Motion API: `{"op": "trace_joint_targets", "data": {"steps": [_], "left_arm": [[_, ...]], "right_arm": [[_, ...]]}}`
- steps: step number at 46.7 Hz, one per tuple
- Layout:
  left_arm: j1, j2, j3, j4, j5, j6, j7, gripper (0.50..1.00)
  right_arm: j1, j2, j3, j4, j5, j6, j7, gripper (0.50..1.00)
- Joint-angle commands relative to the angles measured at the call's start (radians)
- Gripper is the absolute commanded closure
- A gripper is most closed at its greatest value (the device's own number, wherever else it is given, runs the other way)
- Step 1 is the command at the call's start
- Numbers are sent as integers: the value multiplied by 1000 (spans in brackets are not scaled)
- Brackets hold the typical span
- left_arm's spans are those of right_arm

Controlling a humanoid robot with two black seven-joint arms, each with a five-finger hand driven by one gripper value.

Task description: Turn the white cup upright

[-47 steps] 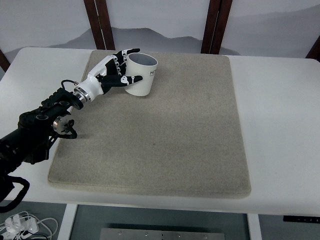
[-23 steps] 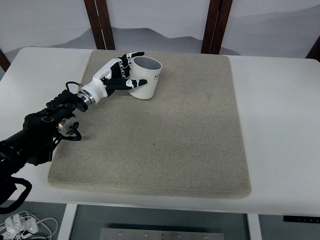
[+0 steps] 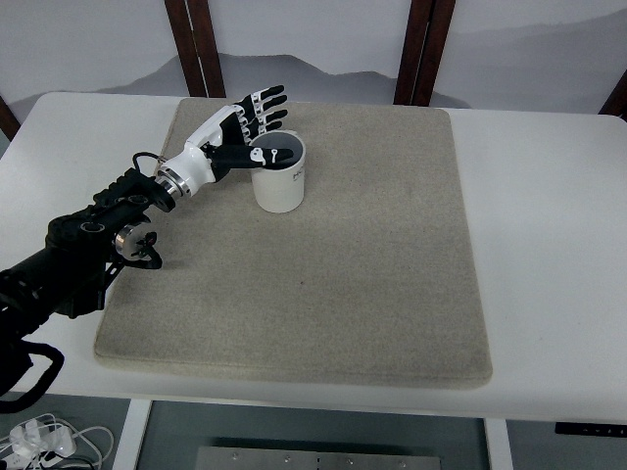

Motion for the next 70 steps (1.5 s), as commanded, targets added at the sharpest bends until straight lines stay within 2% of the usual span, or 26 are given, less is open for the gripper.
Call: {"op": "trace_joint_targets", "data": {"steps": [1,14,30,40,51,56,70], "left_arm": [[-2,2,-2,0,-5,-5,0,500],[-50,43,-71,-4,-25,-32,0,500],[-99,88,-113,22,-183,-45,0,500],[-111,85,-117,101,-336,-32,0,500],[-111,70,-117,101,-520,-26,0,500],[-108,65,-117,100,-603,15,0,500],[-99,42,-120,105,-789,59,235,500]], "right_arm": [[0,0,0,0,0,0,-1,548],[0,0,0,0,0,-1,-1,548],[0,0,0,0,0,0,1,548],[0,0,0,0,0,0,1,548],[0,0,0,0,0,0,1,548],[0,0,2,0,0,0,-1,548],[0,0,0,0,0,0,1,548]]}}
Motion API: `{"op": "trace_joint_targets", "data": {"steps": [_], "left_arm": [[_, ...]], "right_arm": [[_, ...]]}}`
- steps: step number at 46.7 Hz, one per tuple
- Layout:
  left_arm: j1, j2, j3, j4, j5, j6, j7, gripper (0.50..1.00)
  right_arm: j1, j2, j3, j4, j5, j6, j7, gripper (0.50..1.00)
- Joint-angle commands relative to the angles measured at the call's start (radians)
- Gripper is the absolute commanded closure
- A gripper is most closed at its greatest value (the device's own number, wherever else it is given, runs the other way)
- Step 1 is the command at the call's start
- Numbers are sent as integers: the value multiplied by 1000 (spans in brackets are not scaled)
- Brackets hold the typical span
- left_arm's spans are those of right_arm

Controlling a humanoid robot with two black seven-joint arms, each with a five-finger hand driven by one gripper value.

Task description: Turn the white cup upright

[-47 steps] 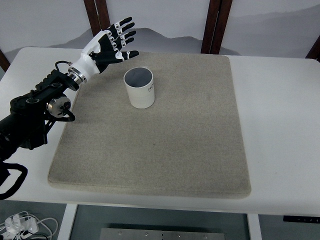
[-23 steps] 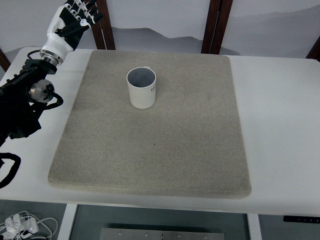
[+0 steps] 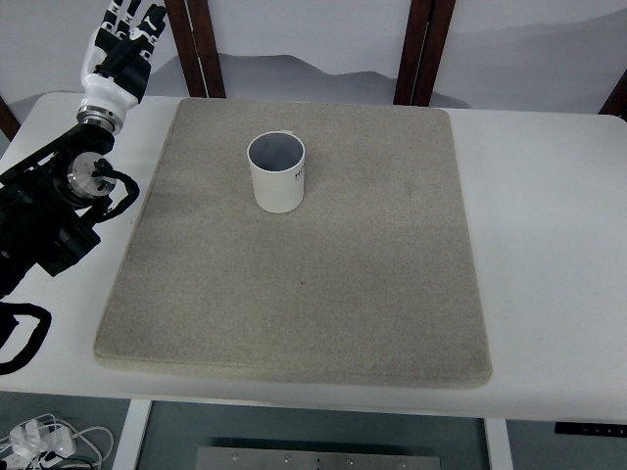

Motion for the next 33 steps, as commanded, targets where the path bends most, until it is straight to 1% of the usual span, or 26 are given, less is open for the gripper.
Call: {"op": "trace_joint_targets", "data": {"steps": [1,5,11,17,20,26,33], "left_arm": [[2,-14,-5,1,-50,23,73,500],[2,-20,-25,1,-107,49,148,500],[0,-21,-88,1,-162,61,243,500],[0,-27,-184,-1,-165,137,338,500],[-1,-27,-226,-6,-166,164,366,500],[-7,-27,-260,-7,-166,170,409,500],[-7,-27,-281,-9,-163,166,420,500]], "right_arm": [[0,0,-1,0,0,0,1,548],[0,0,-1,0,0,0,-1,548],[0,0,-1,0,0,-1,1,548],[0,0,-1,0,0,-1,1,548],[-2,0,-1,0,0,0,1,548],[-8,0,-3,0,5,0,-1,548],[-6,0,-1,0,5,2,1,548]]}}
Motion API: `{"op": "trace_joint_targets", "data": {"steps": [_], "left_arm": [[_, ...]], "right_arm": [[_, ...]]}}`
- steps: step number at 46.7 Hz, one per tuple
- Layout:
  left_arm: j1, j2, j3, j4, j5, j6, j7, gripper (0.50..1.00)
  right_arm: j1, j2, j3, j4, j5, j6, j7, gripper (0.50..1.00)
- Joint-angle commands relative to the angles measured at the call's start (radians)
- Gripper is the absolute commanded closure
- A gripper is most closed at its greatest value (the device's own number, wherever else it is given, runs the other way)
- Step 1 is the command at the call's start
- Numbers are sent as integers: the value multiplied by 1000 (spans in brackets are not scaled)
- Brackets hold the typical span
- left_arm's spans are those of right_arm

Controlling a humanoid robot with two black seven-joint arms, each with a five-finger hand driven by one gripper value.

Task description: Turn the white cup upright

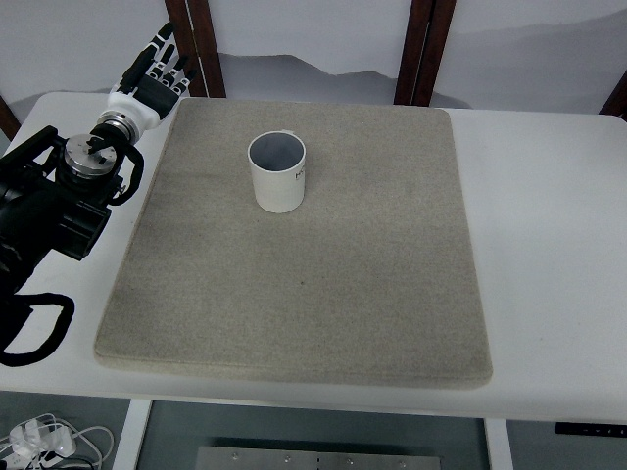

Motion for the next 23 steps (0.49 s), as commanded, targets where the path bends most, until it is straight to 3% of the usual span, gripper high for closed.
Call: {"op": "trace_joint_targets", "data": {"steps": [1,23], "left_arm": [[0,0,-4,-1,2,-7,3,500],[6,9,26,9,38,-39,-27,500]], "right_arm": [[1,0,1,0,0,3,0,548],[2,0,8,0,2,6,0,548]]}}
